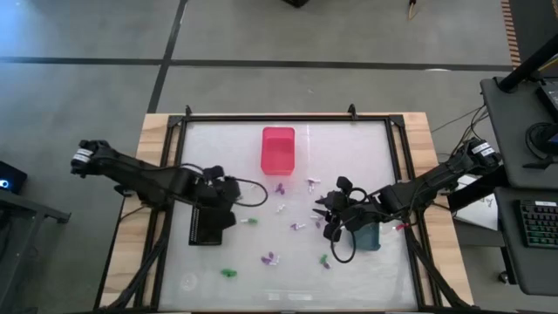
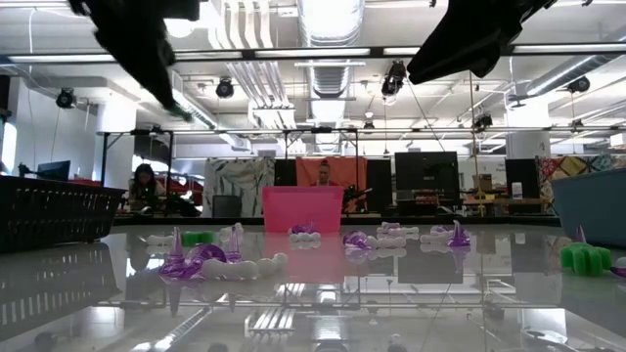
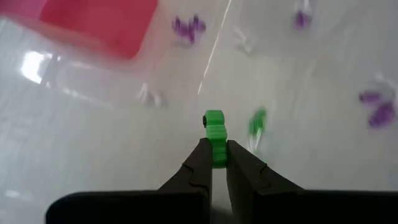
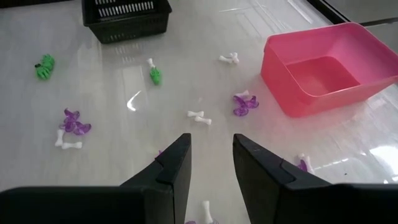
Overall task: Sort Halloween decoration
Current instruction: Put the skeleton toy into the black basket
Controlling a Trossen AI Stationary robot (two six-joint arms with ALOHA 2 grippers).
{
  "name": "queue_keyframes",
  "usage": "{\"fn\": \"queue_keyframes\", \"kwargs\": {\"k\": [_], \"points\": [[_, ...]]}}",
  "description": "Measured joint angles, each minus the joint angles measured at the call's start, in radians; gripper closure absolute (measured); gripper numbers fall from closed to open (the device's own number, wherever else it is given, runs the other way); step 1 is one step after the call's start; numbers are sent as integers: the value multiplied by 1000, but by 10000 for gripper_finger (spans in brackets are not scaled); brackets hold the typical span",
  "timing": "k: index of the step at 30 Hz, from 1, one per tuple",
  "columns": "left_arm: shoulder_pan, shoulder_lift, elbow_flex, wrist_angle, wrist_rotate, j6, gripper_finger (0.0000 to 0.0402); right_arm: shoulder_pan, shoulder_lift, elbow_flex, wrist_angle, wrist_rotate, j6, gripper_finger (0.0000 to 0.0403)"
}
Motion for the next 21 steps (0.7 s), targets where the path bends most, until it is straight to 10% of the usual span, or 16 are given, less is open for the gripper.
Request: {"fn": "queue_keyframes", "kwargs": {"k": [12,21], "points": [[-71,68,-27,-401,365,-135,398,0,0,0,9,0,0,291],[-71,182,-98,-367,348,-95,396,0,0,0,30,-1,-3,291]]}}
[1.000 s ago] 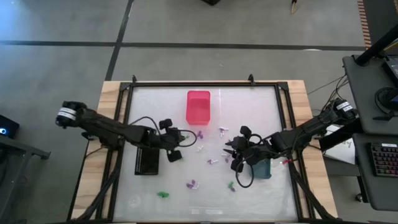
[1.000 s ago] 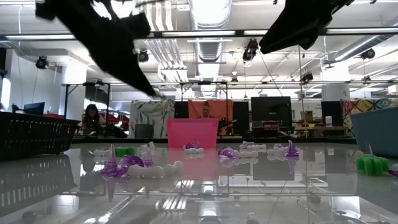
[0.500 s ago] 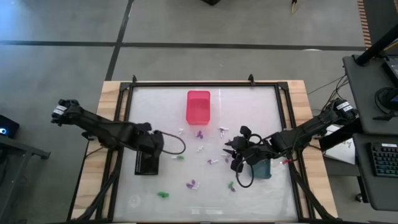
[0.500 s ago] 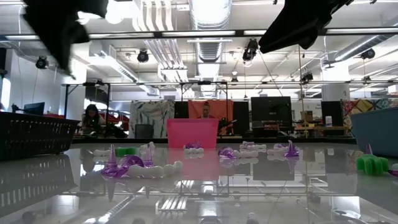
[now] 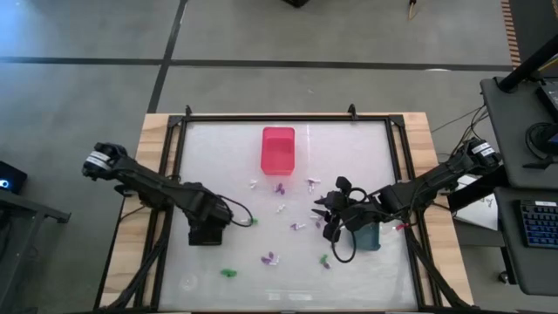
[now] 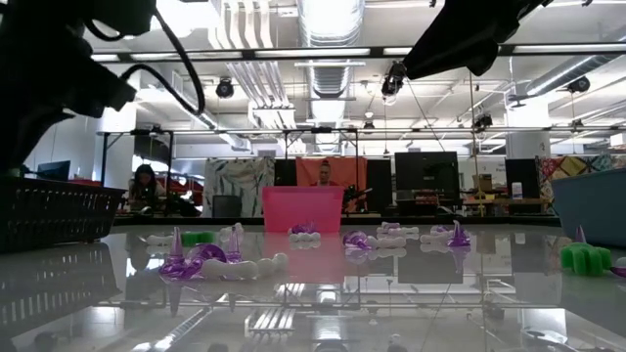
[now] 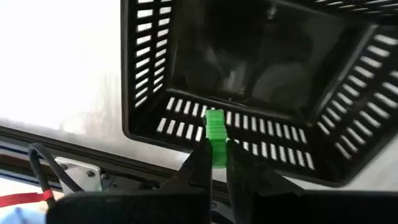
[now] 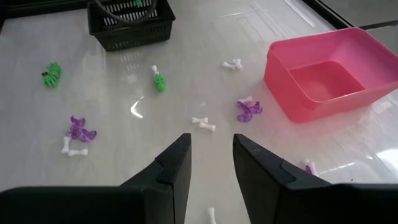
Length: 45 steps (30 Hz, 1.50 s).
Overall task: Sort Halloween decoration
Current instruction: Put the skeleton toy into the black basket, then put the bone toy into the red bin
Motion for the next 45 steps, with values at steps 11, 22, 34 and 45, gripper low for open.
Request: {"fn": "queue_keyframes", "kwargs": {"k": [11,22,34,45], "points": [[0,55,0,1,-55,-7,323,0,0,0,0,0,-1,291],[-12,29,30,26,-167,-21,282,-1,0,0,1,3,-13,291],[-112,-168,31,194,-395,-88,292,-8,0,0,67,87,-158,291],[-280,-325,19,428,-858,-78,299,-95,46,0,137,16,-175,291]]}}
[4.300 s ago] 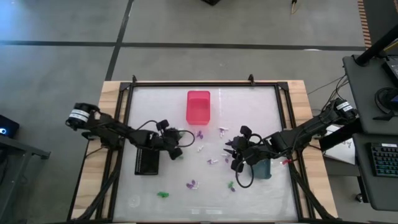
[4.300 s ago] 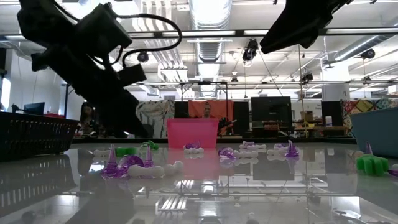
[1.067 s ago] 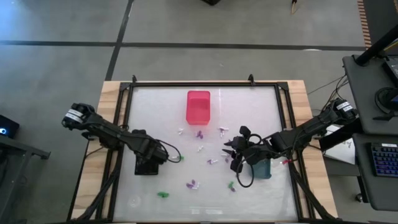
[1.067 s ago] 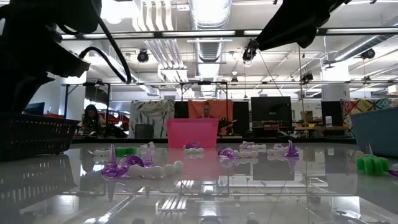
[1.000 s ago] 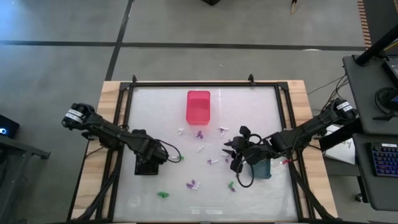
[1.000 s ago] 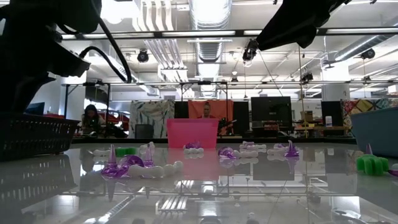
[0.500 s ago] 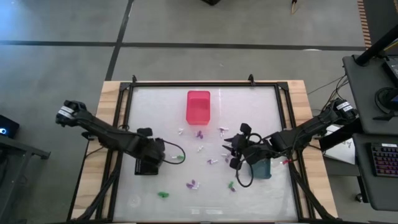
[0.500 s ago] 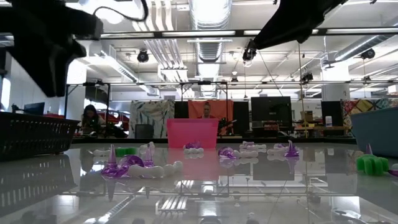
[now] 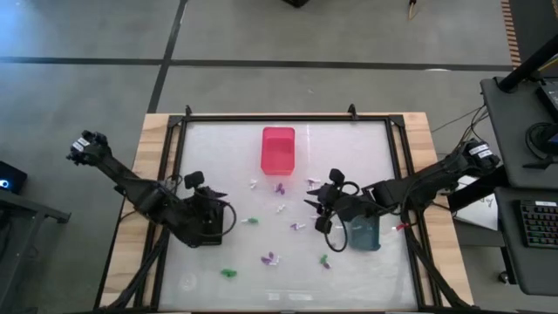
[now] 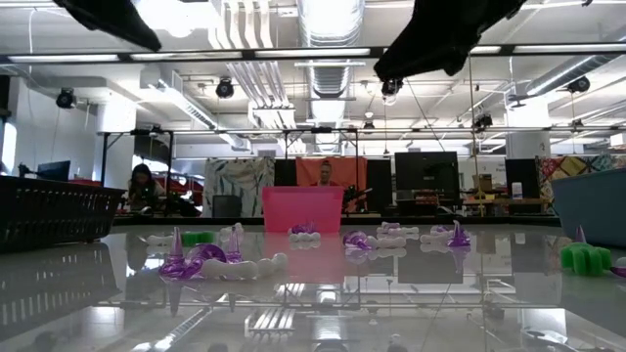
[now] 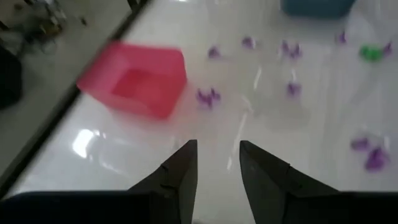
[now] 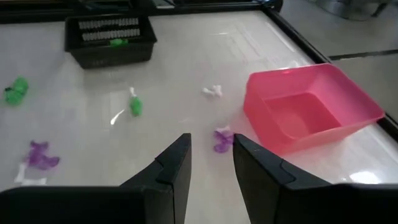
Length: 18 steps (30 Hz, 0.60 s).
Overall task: Sort Halloween decoration
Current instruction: Put the bone toy into the red bin
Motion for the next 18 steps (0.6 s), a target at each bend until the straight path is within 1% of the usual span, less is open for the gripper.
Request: {"fn": "queue_keyframes", "kwargs": {"k": [2,4,6,9,12,15,18], "points": [[-17,1,-8,18,-48,4,299,-10,13,0,-3,0,-9,291],[-25,8,-22,55,-75,23,300,-18,32,4,-3,-1,-9,291],[-28,17,-52,108,-76,59,300,-26,48,11,-2,-19,-10,291],[-28,29,-111,257,-64,160,300,-40,70,23,2,-44,-10,291],[-26,29,-187,501,-8,332,301,-48,89,29,-1,-52,-10,291],[-23,16,-272,780,95,523,307,-49,98,33,0,-52,-9,291],[-21,-4,-349,1012,184,640,316,-48,104,33,2,-52,1,291]]}}
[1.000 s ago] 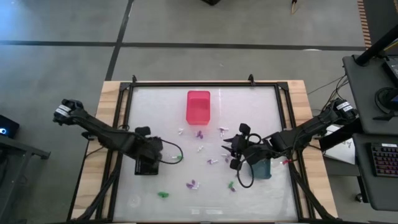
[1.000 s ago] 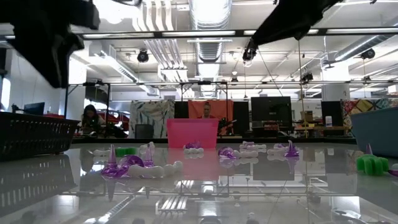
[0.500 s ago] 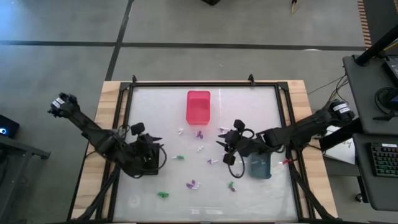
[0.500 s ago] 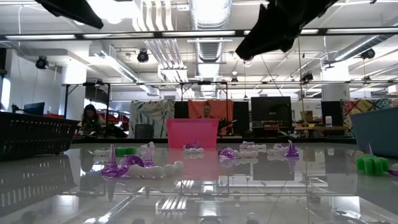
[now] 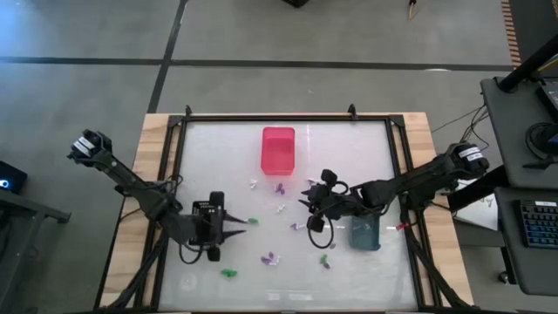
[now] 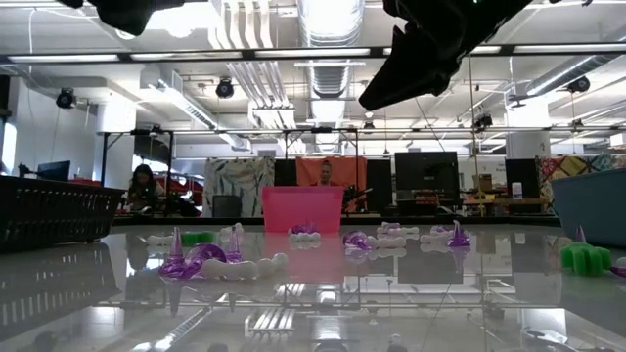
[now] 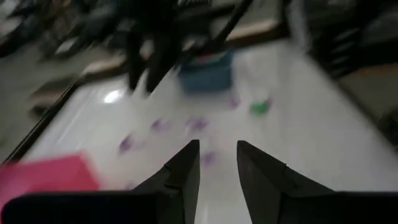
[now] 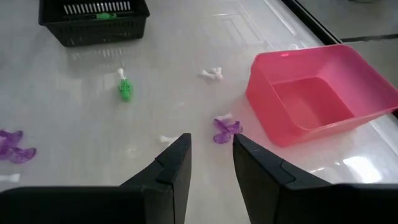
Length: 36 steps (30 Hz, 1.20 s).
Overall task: Sort Halloween decoration
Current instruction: Put the bone toy into the red bin
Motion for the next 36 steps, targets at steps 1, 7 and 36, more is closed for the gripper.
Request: {"fn": "queue_keyframes", "kwargs": {"k": [1,7,36], "points": [[2,-8,-25,61,9,23,319,0,1,0,3,0,1,291],[9,-57,-144,290,9,51,324,-20,2,0,11,-25,-15,291],[33,-124,-242,400,-89,89,324,-102,182,0,246,-105,-148,291]]}}
